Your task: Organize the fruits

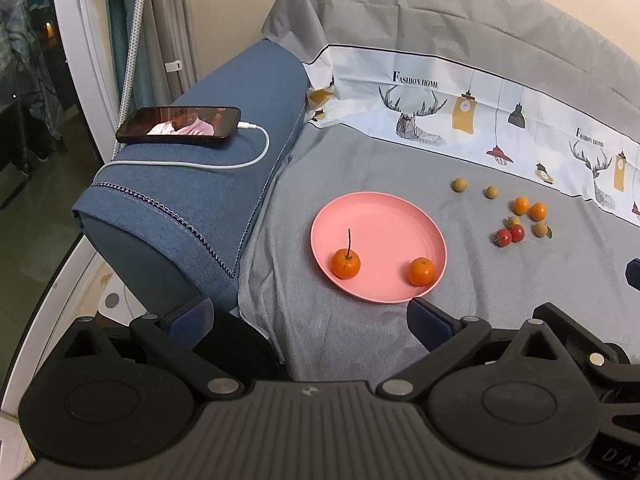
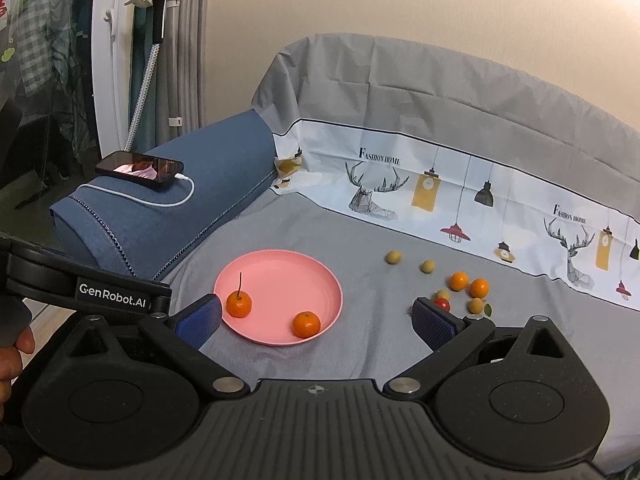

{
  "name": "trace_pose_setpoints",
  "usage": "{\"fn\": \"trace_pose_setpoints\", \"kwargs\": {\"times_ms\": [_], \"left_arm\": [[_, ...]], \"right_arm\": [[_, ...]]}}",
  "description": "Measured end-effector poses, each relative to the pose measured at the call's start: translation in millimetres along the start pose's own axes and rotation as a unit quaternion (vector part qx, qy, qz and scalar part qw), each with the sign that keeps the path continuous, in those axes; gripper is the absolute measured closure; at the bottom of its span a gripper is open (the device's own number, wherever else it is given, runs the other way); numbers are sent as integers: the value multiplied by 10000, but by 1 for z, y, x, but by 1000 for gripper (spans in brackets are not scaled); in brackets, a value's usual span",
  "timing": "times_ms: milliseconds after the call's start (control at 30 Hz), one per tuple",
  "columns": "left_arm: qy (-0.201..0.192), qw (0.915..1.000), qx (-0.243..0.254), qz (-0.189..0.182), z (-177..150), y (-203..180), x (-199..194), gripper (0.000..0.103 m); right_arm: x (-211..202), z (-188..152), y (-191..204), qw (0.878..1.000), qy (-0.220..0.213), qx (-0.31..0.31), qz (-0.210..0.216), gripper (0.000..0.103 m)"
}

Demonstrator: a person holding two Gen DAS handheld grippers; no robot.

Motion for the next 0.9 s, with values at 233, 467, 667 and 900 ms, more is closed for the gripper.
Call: {"fn": "trace_pose_setpoints", "kwargs": {"times_ms": [233, 467, 667, 900], "left_arm": [[145, 9999, 31, 41, -2, -1, 10, 0], [233, 9997, 58, 84, -4, -2, 17, 0], [319, 9994, 83, 126, -3, -3, 25, 0], [435, 9988, 123, 179, -4, -6, 34, 0]], "right_arm": [[9, -2, -1, 9999, 97, 47, 54, 2], [18, -6, -3, 9997, 211, 101, 104, 1], [27, -7, -3, 9994, 298, 131, 140, 1], [35, -11, -5, 9989, 390, 185, 175, 1]]}}
Point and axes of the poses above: each gripper's, at about its wrist camera, not at the fingertips, and x roughly the way its jaws point, y to its left, z to its top, the point moved 4 cm from there along x, roughly the way its jaws point, and after that the axes turned 15 degrees about -x, right-handed, at the moved point
